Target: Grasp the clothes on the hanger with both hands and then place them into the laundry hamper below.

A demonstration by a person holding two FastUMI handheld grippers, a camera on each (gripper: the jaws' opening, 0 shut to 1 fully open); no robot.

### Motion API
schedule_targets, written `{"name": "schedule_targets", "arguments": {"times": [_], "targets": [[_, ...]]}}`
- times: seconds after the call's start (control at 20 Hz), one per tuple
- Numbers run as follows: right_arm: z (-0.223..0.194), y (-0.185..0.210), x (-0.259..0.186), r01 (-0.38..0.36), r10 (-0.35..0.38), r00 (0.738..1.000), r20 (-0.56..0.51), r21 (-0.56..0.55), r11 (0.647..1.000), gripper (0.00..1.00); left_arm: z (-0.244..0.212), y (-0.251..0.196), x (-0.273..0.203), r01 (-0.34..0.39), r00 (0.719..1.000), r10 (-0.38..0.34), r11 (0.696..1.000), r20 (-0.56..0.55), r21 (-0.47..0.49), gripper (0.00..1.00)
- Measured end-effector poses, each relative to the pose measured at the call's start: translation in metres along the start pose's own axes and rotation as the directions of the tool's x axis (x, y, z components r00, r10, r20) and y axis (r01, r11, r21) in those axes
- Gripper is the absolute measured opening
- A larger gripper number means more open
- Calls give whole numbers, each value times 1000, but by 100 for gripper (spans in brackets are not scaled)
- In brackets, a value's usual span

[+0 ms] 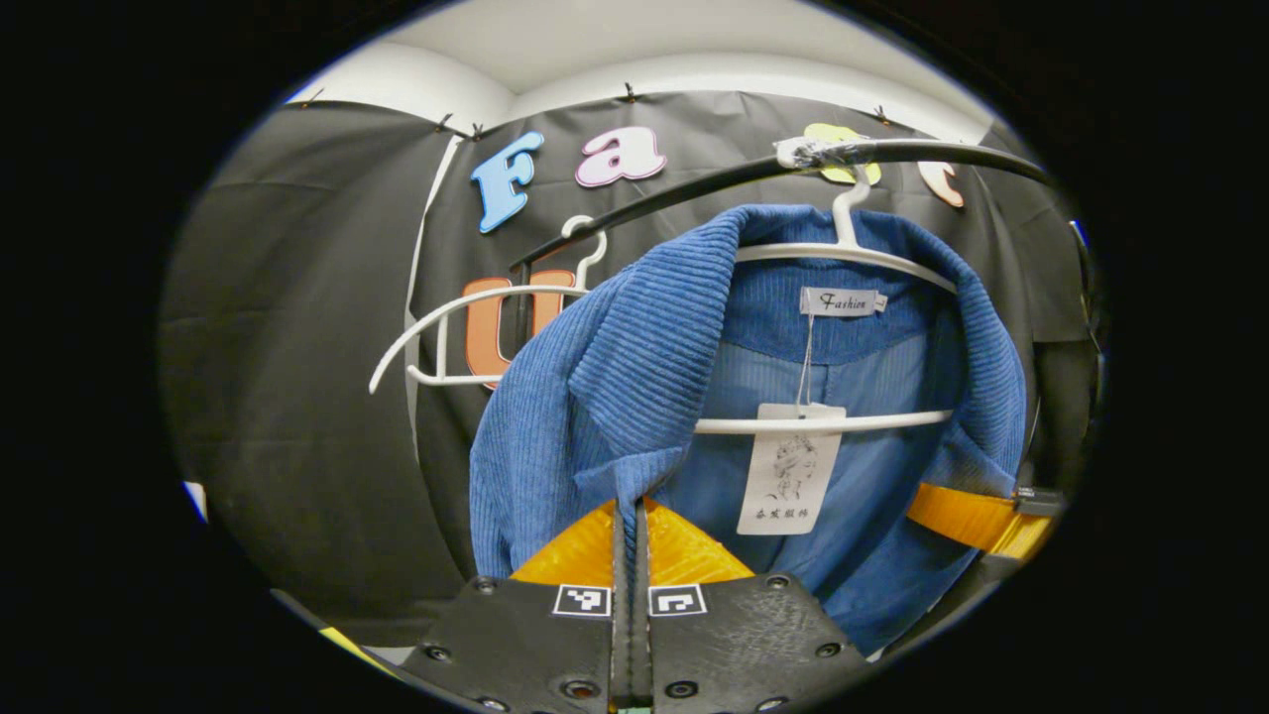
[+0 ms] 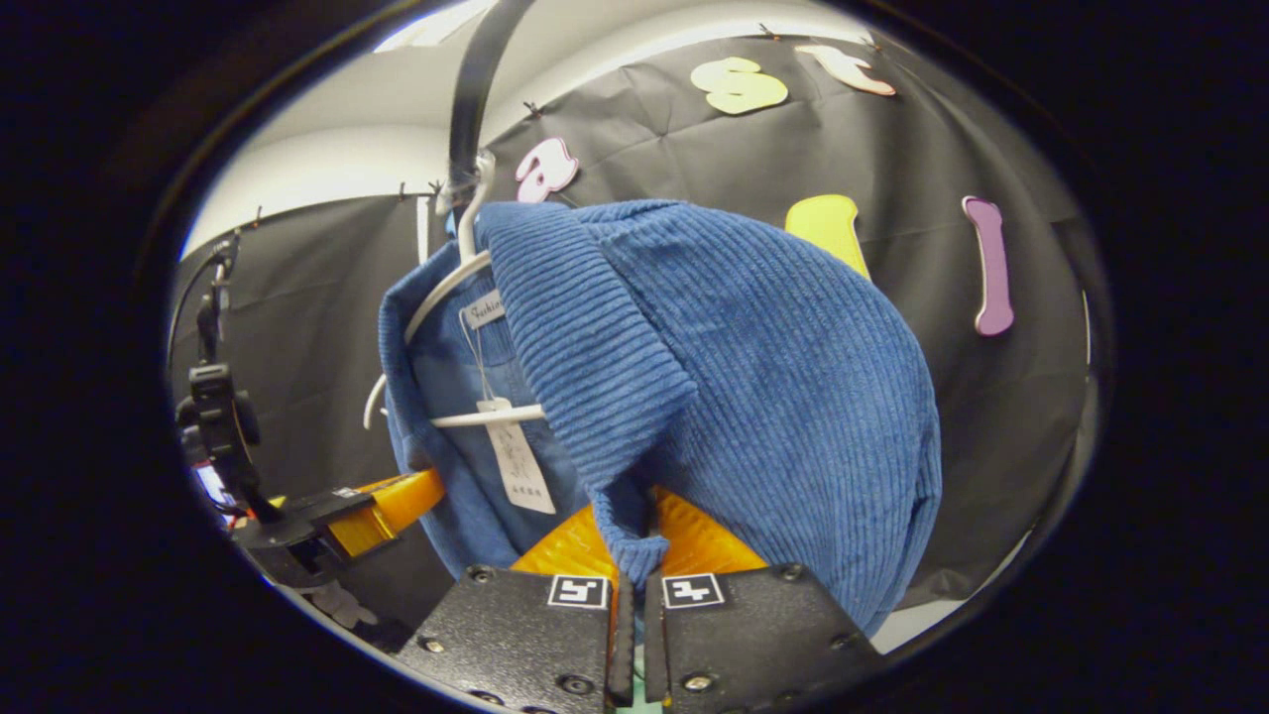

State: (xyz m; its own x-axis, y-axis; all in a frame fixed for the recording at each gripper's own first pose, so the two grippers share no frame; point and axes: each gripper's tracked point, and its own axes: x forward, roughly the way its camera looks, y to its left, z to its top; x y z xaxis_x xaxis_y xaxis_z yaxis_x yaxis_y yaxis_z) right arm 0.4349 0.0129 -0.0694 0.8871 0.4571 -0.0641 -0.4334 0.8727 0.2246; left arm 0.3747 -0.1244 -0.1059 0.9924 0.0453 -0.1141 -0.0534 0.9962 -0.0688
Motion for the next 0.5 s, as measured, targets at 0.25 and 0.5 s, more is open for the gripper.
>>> {"name": "schedule_targets", "arguments": {"times": [0.25,0.5], "targets": [[10,4,-14,-216,217,976,-4,76,973,7,14,18,-1,1,1000,0,1000,8,-29,0],[43,-9,-27,-295,288,956,63,174,940,7,33,39,3,-18,1000,20,997,24,-71,4]]}}
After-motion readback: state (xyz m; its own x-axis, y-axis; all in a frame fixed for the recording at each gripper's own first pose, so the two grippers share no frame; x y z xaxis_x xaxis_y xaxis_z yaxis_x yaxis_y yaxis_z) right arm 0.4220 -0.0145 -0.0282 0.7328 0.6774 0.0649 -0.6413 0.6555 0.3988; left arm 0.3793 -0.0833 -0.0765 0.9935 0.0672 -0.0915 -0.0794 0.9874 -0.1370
